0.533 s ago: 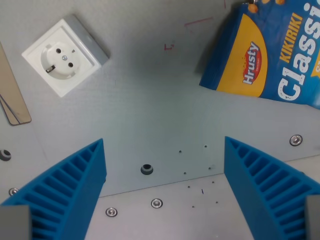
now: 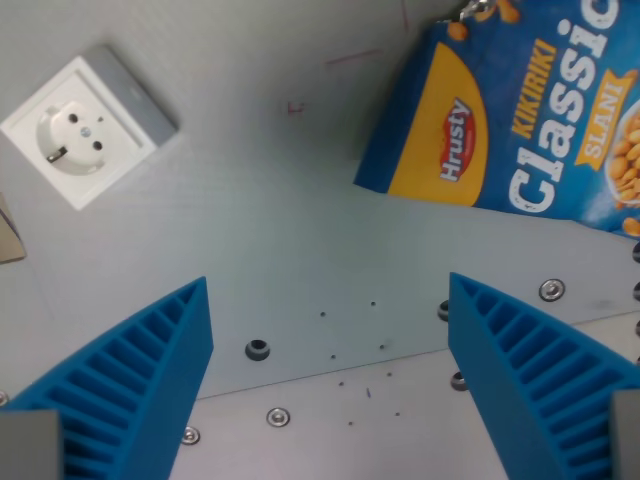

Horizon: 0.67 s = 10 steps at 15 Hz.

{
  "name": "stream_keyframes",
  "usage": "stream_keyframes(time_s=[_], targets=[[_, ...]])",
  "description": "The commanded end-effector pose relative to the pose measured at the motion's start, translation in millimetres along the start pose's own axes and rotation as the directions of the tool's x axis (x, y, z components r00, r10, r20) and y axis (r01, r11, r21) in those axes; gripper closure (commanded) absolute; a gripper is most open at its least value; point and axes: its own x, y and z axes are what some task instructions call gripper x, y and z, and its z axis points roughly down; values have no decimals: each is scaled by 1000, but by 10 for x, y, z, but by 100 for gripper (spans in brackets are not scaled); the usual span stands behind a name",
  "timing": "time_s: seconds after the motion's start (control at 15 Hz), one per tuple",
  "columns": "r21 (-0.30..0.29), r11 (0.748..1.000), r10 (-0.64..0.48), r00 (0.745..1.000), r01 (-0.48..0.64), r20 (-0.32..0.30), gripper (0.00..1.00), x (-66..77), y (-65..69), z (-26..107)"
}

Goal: Move in base negative y

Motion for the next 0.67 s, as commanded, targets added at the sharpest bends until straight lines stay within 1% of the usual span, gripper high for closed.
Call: stream_keyframes(time_s=[0.07, 0.67], targets=[[1, 1000, -9, 1000, 9, -4, 0, 85, 132, -12], [1, 1000, -9, 1000, 9, -4, 0, 258, 580, -7]])
